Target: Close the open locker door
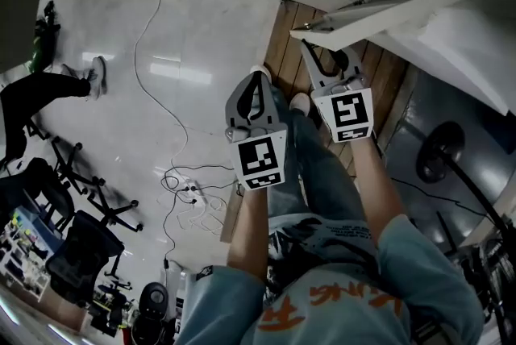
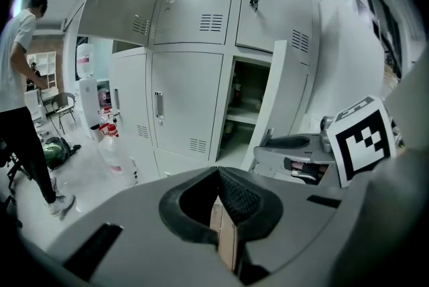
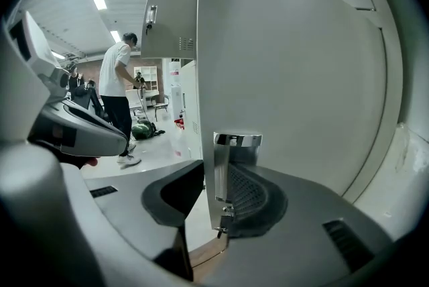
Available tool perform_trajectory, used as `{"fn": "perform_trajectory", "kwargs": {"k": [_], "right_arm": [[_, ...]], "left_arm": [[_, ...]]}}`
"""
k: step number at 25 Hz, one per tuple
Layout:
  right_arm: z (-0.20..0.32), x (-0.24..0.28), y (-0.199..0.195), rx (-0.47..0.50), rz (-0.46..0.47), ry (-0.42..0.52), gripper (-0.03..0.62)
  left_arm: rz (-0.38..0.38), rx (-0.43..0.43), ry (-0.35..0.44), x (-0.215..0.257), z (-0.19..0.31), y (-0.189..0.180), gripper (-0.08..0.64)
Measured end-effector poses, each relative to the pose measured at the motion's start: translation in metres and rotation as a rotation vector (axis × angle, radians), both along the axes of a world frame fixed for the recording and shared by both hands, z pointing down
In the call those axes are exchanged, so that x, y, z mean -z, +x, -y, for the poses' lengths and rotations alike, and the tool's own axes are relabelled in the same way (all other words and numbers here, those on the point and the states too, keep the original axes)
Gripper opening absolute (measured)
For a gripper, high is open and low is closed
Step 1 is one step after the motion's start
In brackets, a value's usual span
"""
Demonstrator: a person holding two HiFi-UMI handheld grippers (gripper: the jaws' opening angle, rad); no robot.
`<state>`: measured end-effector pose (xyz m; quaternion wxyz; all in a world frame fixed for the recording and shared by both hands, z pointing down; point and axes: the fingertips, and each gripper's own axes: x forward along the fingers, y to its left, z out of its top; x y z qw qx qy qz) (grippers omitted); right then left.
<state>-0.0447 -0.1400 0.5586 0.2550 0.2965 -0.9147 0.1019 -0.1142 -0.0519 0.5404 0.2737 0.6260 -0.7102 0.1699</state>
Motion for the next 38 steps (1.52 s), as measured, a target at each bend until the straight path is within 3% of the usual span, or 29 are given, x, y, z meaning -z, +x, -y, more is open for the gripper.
{"fn": "perform_trajectory", "kwargs": {"k": [10,38], "right_arm": [[0.031,0.002,-0.029,-0.024,-0.011,0.009,0.100],[0.124,-0.001,-0.068,-0.233,0.032,0.066,0.073]], "left_arm": [[-0.020,-0.019,0.019,0.002,0.027,-0.021,0.017],[-0.033,-0.193,0.068,-0.003,0.111,-0.052,0.017]]}}
